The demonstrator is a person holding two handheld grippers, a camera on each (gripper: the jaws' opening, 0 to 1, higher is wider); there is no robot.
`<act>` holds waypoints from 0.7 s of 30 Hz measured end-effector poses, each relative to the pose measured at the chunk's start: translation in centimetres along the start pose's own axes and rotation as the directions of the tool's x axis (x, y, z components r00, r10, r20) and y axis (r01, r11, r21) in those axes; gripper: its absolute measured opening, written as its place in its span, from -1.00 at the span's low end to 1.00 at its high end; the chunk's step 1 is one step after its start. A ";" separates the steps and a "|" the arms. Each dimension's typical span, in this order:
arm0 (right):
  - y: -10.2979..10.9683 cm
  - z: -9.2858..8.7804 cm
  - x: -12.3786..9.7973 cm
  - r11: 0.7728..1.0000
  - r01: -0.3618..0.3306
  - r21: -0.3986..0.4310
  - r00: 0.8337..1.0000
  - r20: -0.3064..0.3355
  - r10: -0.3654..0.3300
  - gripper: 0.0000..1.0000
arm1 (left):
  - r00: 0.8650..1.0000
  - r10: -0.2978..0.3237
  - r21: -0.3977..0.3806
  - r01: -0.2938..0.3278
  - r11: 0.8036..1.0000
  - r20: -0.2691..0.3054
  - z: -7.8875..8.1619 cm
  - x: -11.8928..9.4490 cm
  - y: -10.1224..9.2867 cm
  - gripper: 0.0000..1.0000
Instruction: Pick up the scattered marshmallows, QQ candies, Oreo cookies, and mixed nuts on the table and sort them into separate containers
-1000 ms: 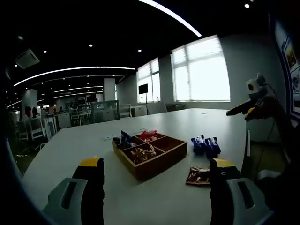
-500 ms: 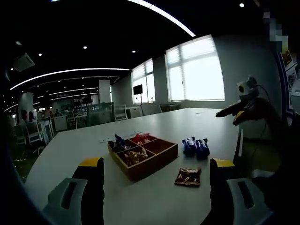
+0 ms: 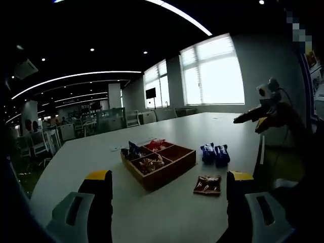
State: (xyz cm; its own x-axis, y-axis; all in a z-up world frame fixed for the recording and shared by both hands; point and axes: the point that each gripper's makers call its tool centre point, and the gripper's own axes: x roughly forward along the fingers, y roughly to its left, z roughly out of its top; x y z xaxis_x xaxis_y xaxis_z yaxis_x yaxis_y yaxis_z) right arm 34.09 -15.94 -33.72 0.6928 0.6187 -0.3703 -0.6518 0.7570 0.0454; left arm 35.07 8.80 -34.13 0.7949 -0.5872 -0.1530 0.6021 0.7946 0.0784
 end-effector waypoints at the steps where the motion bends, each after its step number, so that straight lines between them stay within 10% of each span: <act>1: 0.1 0.1 0.1 1.000 -0.005 -0.003 1.000 0.002 0.005 0.73 | 1.000 0.001 0.000 -0.001 1.000 0.002 0.1 0.0 0.1 0.94; 21: 3.9 -0.2 6.1 0.988 -0.135 -0.072 0.990 -0.059 0.131 0.64 | 1.000 -0.016 0.003 0.016 1.000 0.019 0.4 -0.1 0.2 0.93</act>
State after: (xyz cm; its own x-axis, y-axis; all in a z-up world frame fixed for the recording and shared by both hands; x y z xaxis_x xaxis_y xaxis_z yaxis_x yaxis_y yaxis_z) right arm 35.69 -9.26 -35.98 0.5824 0.6988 -0.4153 -0.7595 0.6498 0.0283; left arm 35.16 8.98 -33.73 0.7865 -0.6026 -0.1351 0.6148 0.7848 0.0787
